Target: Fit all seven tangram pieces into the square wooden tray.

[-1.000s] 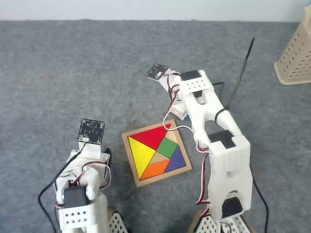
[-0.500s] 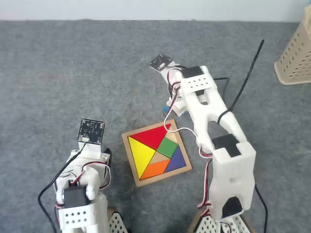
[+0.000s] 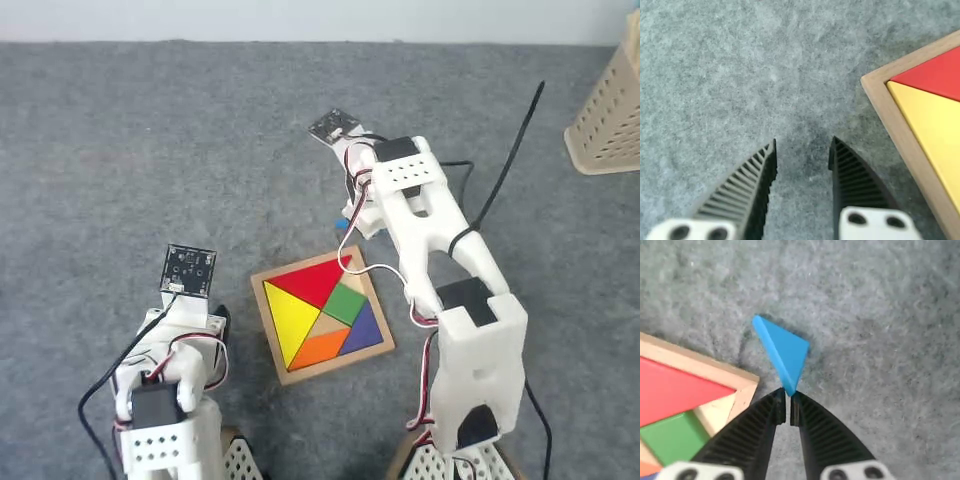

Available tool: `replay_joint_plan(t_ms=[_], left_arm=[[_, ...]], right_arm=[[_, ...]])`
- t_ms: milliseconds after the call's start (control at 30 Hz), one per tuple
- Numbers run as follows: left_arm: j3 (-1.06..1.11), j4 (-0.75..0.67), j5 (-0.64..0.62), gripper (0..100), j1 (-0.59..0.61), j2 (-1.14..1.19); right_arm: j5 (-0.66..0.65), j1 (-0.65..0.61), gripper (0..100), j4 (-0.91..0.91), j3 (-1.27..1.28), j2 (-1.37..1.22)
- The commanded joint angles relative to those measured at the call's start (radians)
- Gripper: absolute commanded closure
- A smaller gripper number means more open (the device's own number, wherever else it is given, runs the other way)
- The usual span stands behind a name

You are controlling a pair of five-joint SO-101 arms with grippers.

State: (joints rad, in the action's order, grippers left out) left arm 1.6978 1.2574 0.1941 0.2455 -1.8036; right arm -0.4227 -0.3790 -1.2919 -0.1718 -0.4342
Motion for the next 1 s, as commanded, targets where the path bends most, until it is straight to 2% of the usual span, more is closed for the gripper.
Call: replay_joint_plan(t_ms=[0,133,333,433,533,700,967], left_arm=[[-0.012,0.005,0.005,83,0.0,-0.006],[-0.012,0.005,0.005,83,0.0,-0.006],[-0.012,0.005,0.005,83,0.0,-0.006],[-0.012,0.005,0.005,83,0.0,-0.006],[-0.012,0.005,0.005,83,0.0,-0.006],[-0.012,0.005,0.005,83,0.0,-0.006],[-0.012,0.005,0.005,83,0.0,-0.006]], right_arm=[[0.005,0.012,98.5,-0.033,-0.011,0.166],[0.006,-0.001,98.3,-0.03,0.003,0.189],[-0.005,-0.045,97.2,0.12,0.069,0.051],[-0.074,-0.048,89.2,0.105,0.048,-0.005],[-0.089,-0.044,82.9,0.104,0.034,-0.036],[-0.086,-0.042,85.1,0.125,0.031,-0.053],[-0.078,-0.018,87.2,0.127,0.035,0.059]])
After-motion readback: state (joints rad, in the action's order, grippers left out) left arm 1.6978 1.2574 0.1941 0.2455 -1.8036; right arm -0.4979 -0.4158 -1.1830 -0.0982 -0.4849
